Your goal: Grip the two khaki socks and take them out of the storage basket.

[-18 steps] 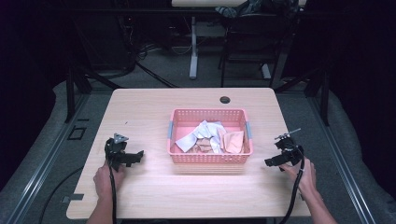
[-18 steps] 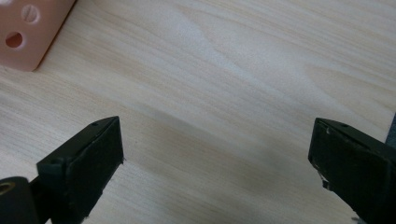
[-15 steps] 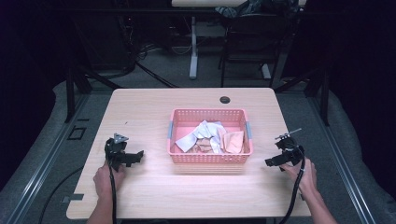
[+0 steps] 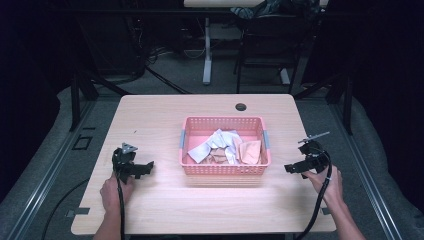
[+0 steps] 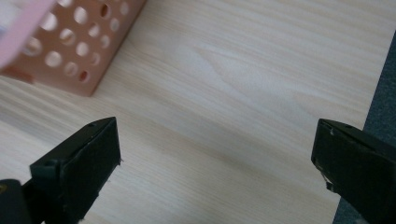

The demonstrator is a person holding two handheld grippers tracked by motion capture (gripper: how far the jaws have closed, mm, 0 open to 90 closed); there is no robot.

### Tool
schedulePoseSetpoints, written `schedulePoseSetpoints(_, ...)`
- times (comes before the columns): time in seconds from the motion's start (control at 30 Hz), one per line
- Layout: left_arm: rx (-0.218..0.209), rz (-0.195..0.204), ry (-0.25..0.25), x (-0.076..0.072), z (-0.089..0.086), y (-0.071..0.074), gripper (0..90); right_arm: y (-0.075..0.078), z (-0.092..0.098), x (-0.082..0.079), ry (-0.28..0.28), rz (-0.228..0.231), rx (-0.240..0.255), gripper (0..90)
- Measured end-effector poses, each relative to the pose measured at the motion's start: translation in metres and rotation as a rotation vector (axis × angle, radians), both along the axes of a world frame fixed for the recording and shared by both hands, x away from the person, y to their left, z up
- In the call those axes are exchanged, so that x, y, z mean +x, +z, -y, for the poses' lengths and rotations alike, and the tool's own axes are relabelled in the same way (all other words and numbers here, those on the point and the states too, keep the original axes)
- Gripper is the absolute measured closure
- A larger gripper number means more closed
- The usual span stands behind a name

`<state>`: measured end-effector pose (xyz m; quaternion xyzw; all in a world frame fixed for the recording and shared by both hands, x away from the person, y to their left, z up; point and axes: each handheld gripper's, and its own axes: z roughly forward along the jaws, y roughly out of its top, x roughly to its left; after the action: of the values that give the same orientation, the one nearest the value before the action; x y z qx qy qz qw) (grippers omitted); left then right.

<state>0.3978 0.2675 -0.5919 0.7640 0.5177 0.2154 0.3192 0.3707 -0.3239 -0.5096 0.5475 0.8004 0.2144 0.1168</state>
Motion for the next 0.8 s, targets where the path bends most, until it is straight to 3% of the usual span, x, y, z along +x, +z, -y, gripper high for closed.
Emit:
schedulePoseSetpoints(0.37,0.005,-0.006,-0.005,0.0,-0.001,0.001,0.4,0.03,-0.012,0.0,0.034,0.046,0.005,0.7)
schedulePoseSetpoints(0.8,0.003,-0.001,-0.004,0.0,0.0,0.0,0.4,0.064,-0.029,0.008,0.096,0.057,0.01,0.7)
